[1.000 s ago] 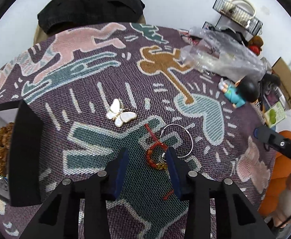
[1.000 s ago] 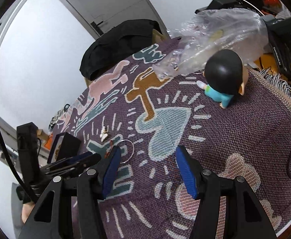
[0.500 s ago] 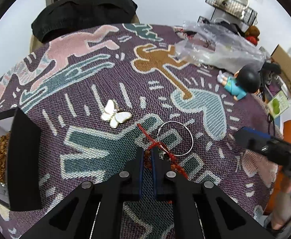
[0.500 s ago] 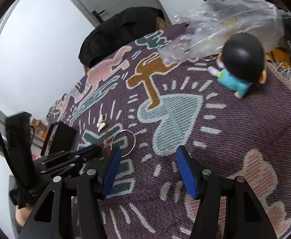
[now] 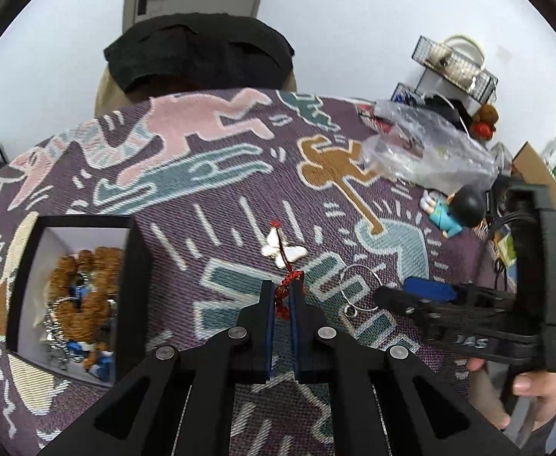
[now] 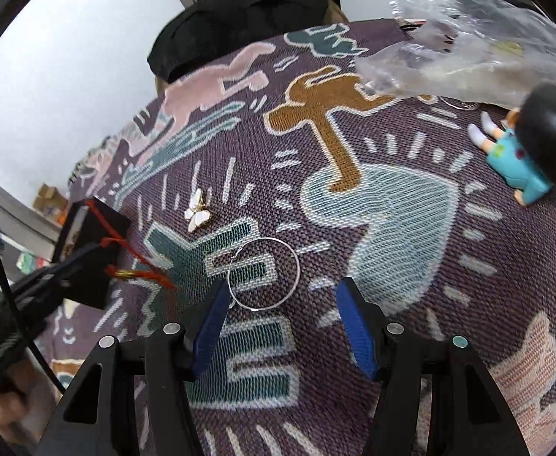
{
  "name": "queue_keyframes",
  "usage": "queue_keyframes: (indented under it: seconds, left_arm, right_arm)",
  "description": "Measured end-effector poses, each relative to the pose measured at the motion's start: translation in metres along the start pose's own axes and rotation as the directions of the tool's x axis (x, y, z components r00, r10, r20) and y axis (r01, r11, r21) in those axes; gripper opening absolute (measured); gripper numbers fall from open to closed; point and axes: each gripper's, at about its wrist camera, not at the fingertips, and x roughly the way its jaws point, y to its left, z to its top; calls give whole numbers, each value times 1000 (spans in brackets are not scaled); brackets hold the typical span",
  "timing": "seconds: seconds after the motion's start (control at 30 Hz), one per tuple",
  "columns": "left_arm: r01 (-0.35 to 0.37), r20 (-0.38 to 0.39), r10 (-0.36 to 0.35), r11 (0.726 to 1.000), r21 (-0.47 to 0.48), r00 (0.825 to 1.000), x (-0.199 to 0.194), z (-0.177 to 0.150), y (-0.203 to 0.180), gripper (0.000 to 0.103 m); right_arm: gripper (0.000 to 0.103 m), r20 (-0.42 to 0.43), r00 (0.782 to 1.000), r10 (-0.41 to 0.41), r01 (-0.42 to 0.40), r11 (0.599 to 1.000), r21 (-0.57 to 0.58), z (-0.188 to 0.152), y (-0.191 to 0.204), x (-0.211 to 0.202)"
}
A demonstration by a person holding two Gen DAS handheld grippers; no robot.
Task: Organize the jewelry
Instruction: 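Carry the red string to the box with left tool while right tool grasps the silver hoop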
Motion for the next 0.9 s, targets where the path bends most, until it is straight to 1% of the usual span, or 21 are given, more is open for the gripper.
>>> queue_keyframes:
  seconds: [0.07,0.17,0.23,0.33,0.47,0.53,0.57,0.6,0.67,0.7,0.73,0.83,0.9]
  left_arm:
    - [5,17,-5,1000,-16,1000,-6,0,6,7]
    - [14,36,-13,999,-38,999,-14,0,17,7]
    - [19,48,-17,999,-48,999,-20,-1,23,7]
    - [25,68,-21,998,-60,997,-30,-2,31,7]
    - [37,102,-28,996,-78,994,-46,-1,43,7]
    - [44,123,-34,995,-87,992,-55,0,48,7]
    - [46,132,-34,995,-89,991,-60,1,51,7]
    - [46,141,-32,995,-92,990,-64,3,54,7]
    - [40,158,-24,994,-99,987,-73,7,60,7]
    - [38,164,-21,994,-101,986,-76,8,62,7]
    - [34,174,-15,994,-106,985,-82,10,65,7]
    - [24,192,-2,993,-114,981,-92,15,72,7]
    - [15,200,9,993,-119,980,-97,17,76,7]
  right_arm:
    - [59,-18,1000,-18,18,1000,3,2,5,5]
    - [60,-20,999,-37,37,999,7,4,12,10]
    - [67,-21,999,-50,50,999,4,5,18,14]
    - [70,-20,998,-66,66,998,2,7,25,18]
    - [70,-4,986,-167,166,985,-39,8,38,27]
    - [70,4,975,-223,223,973,-66,7,45,31]
    - [70,7,966,-260,260,962,-88,6,51,34]
    - [70,10,957,-289,289,952,-105,5,55,36]
    - [65,24,955,-296,297,949,-103,4,57,37]
    - [54,26,955,-295,297,949,-104,3,58,36]
    - [52,30,956,-290,292,950,-110,3,59,34]
    - [51,22,959,-281,282,951,-124,2,60,33]
    - [51,16,965,-262,262,958,-116,2,59,31]
